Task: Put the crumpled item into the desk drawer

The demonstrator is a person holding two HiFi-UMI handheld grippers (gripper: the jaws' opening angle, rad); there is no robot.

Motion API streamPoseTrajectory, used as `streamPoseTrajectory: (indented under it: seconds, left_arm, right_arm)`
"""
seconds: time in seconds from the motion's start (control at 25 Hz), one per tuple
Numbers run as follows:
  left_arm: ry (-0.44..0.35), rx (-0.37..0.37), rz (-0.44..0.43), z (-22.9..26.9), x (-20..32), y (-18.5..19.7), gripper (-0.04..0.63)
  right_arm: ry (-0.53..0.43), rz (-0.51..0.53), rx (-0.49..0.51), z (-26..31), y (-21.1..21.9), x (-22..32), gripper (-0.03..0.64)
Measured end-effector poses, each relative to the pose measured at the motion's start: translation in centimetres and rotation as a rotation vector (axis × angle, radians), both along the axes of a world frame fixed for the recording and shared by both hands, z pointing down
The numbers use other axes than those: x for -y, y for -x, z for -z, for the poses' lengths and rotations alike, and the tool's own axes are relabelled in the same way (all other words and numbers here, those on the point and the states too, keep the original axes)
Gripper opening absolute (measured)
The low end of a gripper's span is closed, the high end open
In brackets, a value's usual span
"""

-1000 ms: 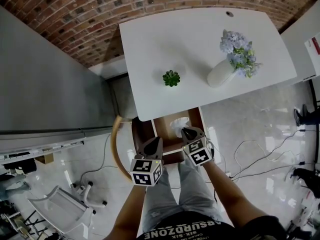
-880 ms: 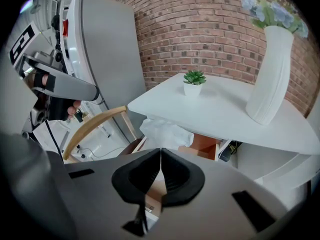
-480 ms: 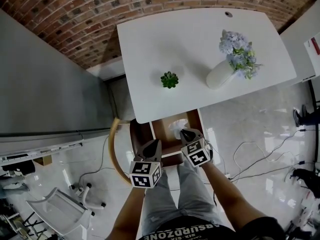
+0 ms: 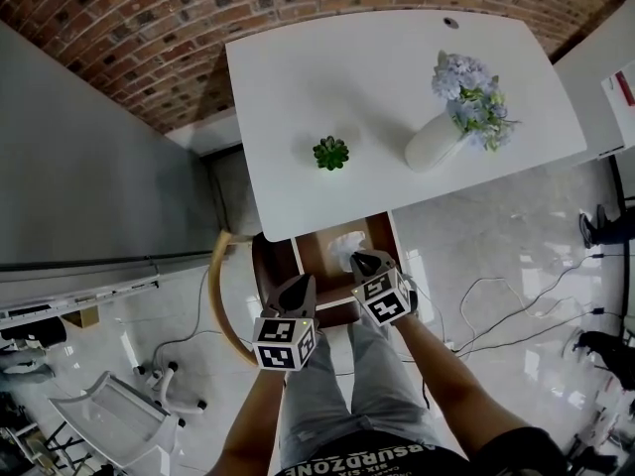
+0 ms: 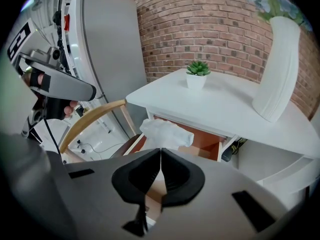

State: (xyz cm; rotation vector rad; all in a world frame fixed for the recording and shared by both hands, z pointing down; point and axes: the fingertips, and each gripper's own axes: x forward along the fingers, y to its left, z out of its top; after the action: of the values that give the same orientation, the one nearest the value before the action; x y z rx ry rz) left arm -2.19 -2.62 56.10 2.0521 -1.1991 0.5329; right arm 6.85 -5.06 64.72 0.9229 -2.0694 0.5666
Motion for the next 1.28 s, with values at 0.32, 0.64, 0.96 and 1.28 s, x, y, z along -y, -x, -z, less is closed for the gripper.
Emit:
streamPoseTrajectory:
  seconds: [0.32,0.64,0.96,1.28]
  left_arm:
    - [-0.002,-0.004,0.007,-0.4,0.2,-0.4,-0.003]
    - [0.007,-0.008,0.032,-2.0,-0.1,0.5,-0.003]
    - [0.031,-0.013,0.062,-4.7,-0.3,0.7,-0.003]
    - [0.034,-0.024,0.087,-5.6,0.1,0.3,-0.003]
  right_arm:
    - [0.004,0.034,-0.012,-0.7,0.3,0.3,0.002]
    - [0.005,0.070,-0.036,-2.3,0.5,0.7,0.002]
    - [0.014,0.118,-0.061,-4.1,0.9,0.8,0.002]
    - [0.041,0.177,-0.076,-5.6,1.0,0.2,0.002]
